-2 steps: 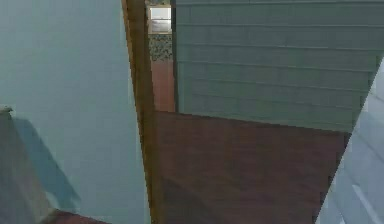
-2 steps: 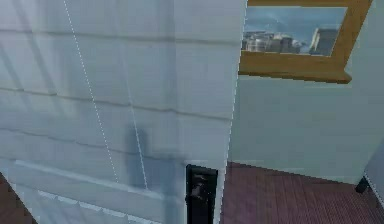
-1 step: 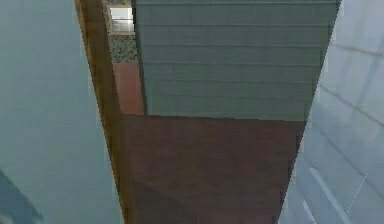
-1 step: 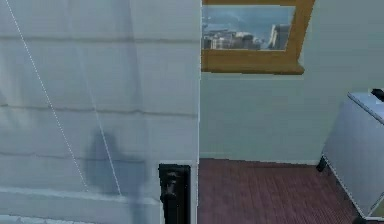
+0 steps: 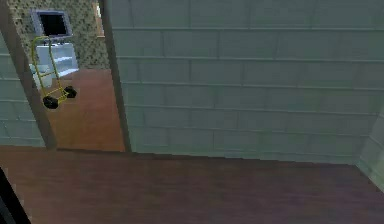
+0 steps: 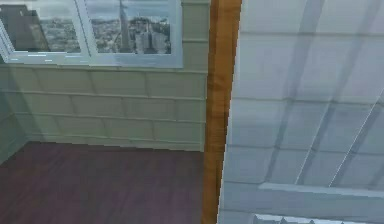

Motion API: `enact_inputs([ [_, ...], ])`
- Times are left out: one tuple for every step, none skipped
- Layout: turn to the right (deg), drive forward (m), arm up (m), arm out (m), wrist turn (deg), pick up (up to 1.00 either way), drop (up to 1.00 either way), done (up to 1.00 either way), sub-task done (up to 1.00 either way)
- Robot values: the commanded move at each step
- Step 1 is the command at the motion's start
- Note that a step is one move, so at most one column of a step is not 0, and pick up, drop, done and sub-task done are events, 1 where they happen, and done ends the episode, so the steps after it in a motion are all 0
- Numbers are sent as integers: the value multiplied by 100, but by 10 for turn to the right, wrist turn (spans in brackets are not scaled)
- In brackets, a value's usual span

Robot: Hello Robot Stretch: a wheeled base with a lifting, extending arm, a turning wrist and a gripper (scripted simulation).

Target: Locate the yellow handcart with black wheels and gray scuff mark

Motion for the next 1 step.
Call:
enact_inputs([
  [150,0,0,0,0,0,0,0,0],
])
